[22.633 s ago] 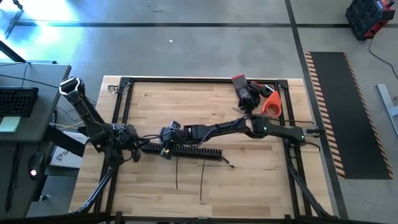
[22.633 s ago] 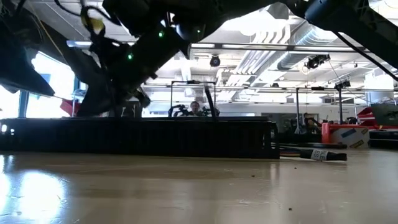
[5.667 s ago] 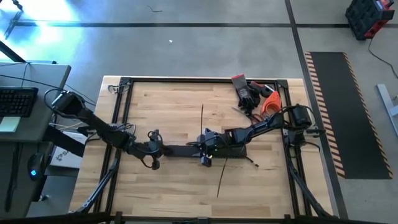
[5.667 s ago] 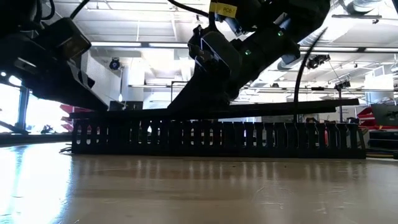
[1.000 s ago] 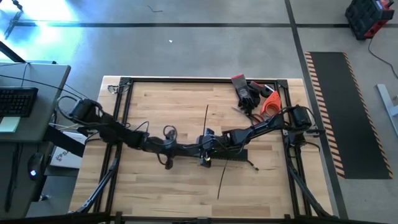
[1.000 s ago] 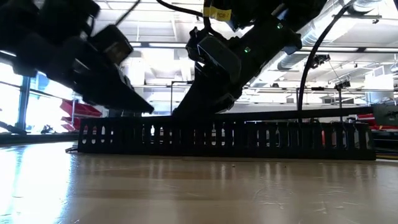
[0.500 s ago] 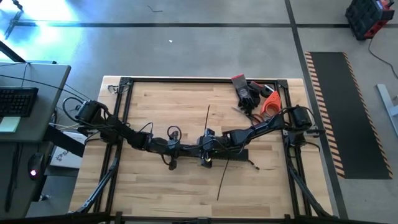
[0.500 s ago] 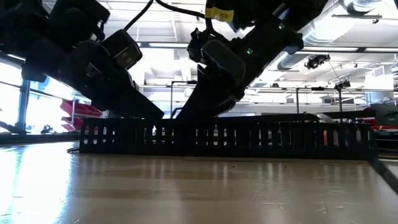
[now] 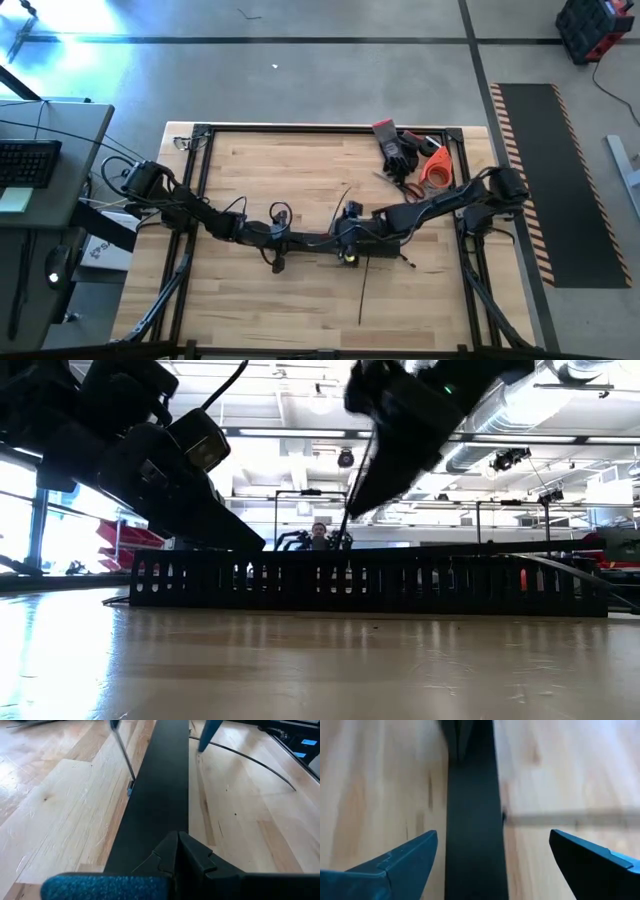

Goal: Ziptie cables
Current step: Close the black cable duct cover

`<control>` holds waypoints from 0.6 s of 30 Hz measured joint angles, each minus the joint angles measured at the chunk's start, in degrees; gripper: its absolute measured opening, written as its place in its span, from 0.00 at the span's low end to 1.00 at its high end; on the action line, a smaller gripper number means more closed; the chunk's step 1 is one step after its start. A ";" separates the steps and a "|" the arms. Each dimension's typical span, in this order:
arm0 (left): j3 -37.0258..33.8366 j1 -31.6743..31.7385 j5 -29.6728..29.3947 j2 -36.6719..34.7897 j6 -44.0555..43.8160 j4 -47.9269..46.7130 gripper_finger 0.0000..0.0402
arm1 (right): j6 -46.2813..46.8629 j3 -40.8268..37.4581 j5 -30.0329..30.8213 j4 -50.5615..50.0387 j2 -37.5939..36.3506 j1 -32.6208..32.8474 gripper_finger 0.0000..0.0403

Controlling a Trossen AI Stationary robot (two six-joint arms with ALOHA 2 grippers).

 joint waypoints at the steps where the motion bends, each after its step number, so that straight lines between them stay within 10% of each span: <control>1: 0.00 0.00 0.02 0.02 0.01 0.02 0.00 | 0.44 -0.21 -0.55 -1.51 0.19 0.20 0.92; 18: -0.22 0.00 0.10 0.15 -0.54 2.40 0.00 | 0.90 -3.94 -5.04 -0.72 4.57 0.83 0.75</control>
